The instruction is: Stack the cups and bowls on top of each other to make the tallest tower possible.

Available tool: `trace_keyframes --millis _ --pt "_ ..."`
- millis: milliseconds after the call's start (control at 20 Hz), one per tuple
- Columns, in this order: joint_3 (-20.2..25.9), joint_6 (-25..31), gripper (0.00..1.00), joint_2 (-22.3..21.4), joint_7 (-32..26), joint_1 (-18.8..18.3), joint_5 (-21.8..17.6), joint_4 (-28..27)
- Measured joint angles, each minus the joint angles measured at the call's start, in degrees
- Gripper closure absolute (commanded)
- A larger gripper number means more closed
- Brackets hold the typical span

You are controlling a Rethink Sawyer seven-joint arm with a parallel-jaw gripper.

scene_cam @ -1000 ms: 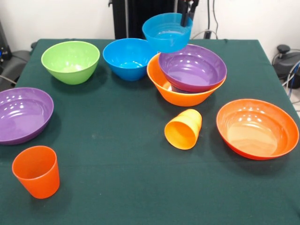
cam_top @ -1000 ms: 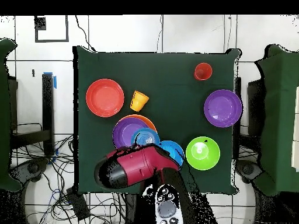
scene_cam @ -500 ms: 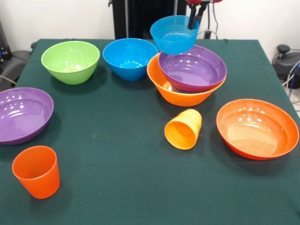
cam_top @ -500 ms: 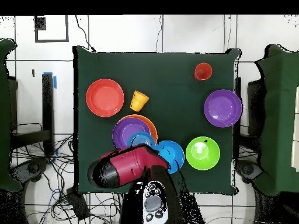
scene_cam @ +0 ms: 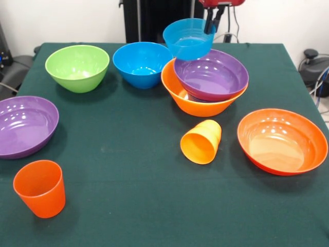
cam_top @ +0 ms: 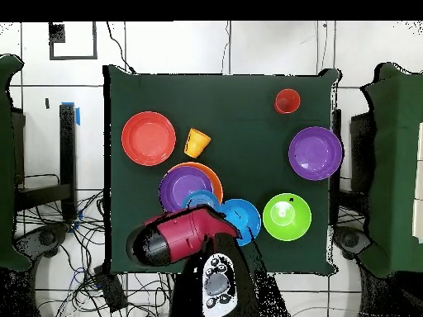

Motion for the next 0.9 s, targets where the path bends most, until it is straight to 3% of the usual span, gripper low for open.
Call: trace_keyframes --millis 900 --pt "-5.07 -8.43 1.00 7.28 2.25 4.78 0.06 -0.84"
